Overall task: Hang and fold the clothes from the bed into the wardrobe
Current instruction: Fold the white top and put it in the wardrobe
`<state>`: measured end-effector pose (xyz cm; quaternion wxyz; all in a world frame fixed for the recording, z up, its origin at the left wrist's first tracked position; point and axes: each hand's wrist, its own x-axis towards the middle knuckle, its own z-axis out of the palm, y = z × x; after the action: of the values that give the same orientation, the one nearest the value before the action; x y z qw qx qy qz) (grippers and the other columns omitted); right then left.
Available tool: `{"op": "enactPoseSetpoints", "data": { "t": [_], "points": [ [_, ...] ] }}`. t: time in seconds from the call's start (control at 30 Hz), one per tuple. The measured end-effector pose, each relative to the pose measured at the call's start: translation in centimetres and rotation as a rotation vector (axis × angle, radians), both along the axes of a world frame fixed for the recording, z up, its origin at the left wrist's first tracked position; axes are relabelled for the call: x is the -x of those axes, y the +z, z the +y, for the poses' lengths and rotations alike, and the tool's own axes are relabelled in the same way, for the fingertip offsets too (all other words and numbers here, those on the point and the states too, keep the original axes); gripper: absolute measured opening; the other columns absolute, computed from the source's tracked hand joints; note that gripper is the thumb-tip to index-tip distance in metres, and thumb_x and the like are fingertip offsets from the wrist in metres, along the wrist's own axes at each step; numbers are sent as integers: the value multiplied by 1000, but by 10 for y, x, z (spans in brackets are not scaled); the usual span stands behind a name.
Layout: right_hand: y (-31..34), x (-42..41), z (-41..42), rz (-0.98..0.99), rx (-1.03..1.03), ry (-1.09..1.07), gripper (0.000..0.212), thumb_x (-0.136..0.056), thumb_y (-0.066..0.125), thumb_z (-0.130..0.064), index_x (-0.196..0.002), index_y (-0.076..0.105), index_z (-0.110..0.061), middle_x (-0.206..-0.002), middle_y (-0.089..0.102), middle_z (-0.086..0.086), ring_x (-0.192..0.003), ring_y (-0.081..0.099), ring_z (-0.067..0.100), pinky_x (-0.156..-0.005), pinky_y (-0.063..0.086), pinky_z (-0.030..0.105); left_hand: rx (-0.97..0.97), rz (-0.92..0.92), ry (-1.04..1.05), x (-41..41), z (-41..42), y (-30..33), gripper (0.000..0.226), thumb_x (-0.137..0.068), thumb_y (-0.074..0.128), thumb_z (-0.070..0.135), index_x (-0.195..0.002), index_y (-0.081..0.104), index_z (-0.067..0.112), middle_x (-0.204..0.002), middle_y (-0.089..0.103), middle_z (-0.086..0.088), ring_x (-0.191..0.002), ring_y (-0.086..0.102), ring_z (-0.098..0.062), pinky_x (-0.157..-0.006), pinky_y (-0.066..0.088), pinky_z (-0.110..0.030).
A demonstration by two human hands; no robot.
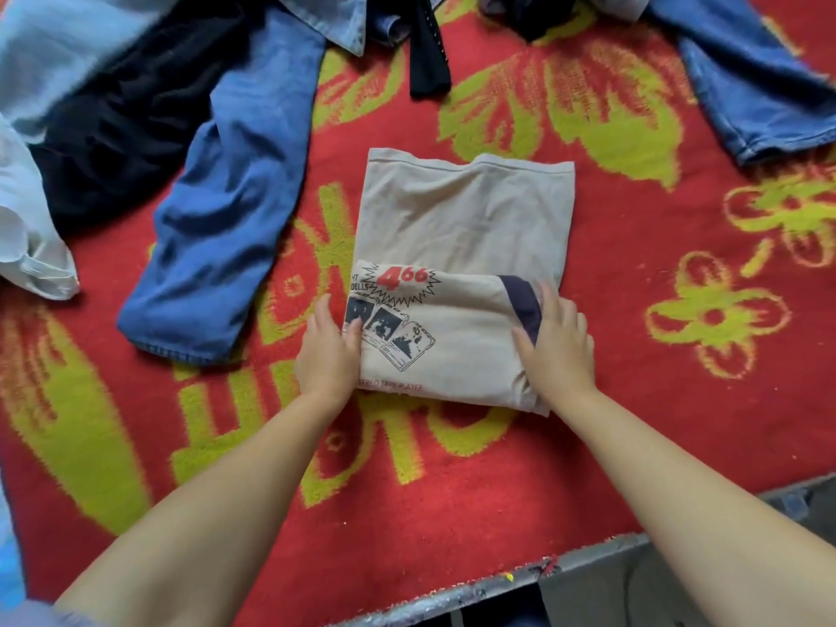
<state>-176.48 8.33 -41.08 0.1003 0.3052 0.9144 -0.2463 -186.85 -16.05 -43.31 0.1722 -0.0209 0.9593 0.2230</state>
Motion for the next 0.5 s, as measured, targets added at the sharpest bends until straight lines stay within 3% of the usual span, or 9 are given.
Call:
{"op": "enactPoseSetpoints", "data": {
  "t": [0.07, 0.13, 0.2, 0.27, 0.3, 0.37, 0.43, 0.5],
  "points": [
    [7, -7, -14, 60, -190, 233, 82, -77, 72, -32, -147, 35, -12, -149, 36, 16, -138, 34, 36, -108, 32, 52, 78, 178, -252, -6, -4, 8, 69, -86, 66, 30, -143, 37, 5, -133, 48, -21, -123, 47, -38, -99, 38, -50],
    [7, -19, -32, 24, -257, 525, 93, -67, 78, -38, -146, 36, -12, -154, 27, 19, -142, 25, 39, -109, 25, 63, 128, 341, -699, -19, -7, 10, 82, -75, 76, 35, -142, 41, 3, -141, 43, -24, -131, 42, -39, -105, 31, -59],
    [1, -31, -44, -240, -241, 728, 101, -74, 70, -43, -154, 11, -21, -160, -2, 15, -146, -1, 40, -110, 5, 69, 273, 168, -1049, -31, -8, 10, 93, -77, 68, 38, -151, 18, 12, -156, 16, -22, -145, 16, -38, -113, 15, -62],
    [-9, -34, -43, -385, -257, 733, 96, -85, 58, -36, -152, -9, -28, -159, -20, 9, -144, -16, 41, -107, -8, 69, 463, -15, -1101, -33, -6, 3, 89, -88, 49, 28, -150, -14, 18, -158, -14, -17, -146, -12, -33, -116, -4, -54],
    [-10, -32, -42, -397, -273, 719, 88, -89, 52, -29, -152, -10, -29, -159, -21, 8, -144, -15, 41, -107, -7, 69, 506, -29, -1073, -29, -4, 2, 82, -92, 41, 21, -149, -18, 19, -157, -18, -17, -146, -16, -32, -116, -6, -51],
    [-7, -22, -40, -392, -265, 714, 75, -94, 39, -12, -152, -5, -30, -160, -16, 7, -145, -7, 42, -110, 1, 66, 511, -39, -1046, -20, 5, 9, 71, -96, 32, 12, -152, -12, 19, -158, -14, -17, -147, -10, -30, -118, -2, -45],
    [3, -11, -35, -423, -178, 727, 76, -92, 35, 0, -153, 3, -32, -161, -11, 6, -146, -2, 41, -111, 7, 64, 478, -92, -1053, -10, 12, 23, 65, -97, 31, 8, -153, 1, 19, -159, -4, -18, -148, 1, -31, -118, 7, -40],
    [18, -5, -27, -472, -16, 733, 80, -87, 34, 8, -152, 14, -34, -162, -3, 4, -146, 3, 38, -113, 13, 62, 449, -200, -1049, -3, 18, 42, 59, -95, 36, 5, -151, 21, 19, -156, 16, -19, -143, 20, -33, -112, 28, -41]
  ]
}}
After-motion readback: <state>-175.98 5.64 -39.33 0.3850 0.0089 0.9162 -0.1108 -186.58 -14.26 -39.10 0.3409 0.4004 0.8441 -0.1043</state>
